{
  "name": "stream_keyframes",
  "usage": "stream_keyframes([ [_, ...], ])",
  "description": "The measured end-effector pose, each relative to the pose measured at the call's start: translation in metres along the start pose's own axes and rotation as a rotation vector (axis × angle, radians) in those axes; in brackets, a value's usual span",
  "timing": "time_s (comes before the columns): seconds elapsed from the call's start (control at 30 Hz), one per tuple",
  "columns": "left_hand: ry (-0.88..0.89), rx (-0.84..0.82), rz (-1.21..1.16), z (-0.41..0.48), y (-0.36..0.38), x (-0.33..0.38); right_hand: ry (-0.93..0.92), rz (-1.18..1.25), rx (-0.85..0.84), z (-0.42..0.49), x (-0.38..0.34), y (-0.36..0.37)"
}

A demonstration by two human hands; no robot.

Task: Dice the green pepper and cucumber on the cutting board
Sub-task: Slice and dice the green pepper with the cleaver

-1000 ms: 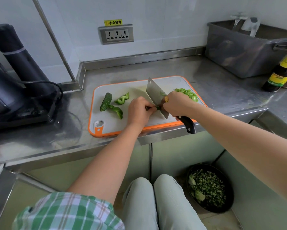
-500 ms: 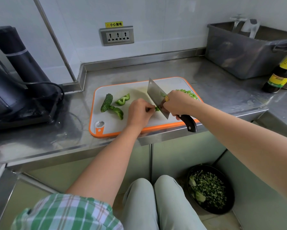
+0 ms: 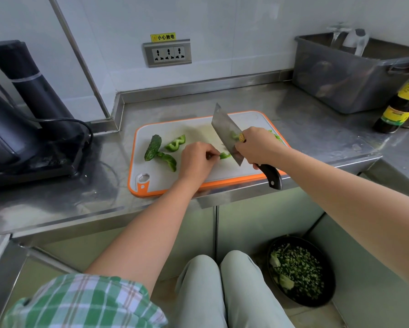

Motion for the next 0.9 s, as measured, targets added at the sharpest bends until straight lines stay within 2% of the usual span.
stream_keyframes([
  [0.23, 0.082, 0.041, 0.046, -0.002, -0.002, 0.005, -0.02, -0.125, -0.078, -0.003, -0.007, 0.011],
  [0.47, 0.089, 0.052, 0.058, -0.002, -0.003, 0.006, -0.034, -0.046, 0.04, 0.004, -0.001, 0.017],
  [0.6, 0.084, 0.055, 0.047, -0.003, -0.004, 0.007, -0.018, 0.017, 0.017, 0.001, 0.0, 0.005],
  [0.8, 0.095, 0.063, 0.062, -0.003, -0.004, 0.006, -0.016, -0.16, -0.049, -0.006, -0.009, 0.008],
  [0.9, 0.102, 0.051, 0.064, -0.003, -0.003, 0.005, -0.018, -0.168, -0.037, -0.003, -0.011, 0.016],
])
Point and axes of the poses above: each hand's wrist, its own z-axis towards the middle knuckle, its own y-axis out of the palm, x = y × z, the point moved 8 cm from there along z, towards the middle knuckle, and after that the axes turned 10 degrees about y, right-handed, at the moved point
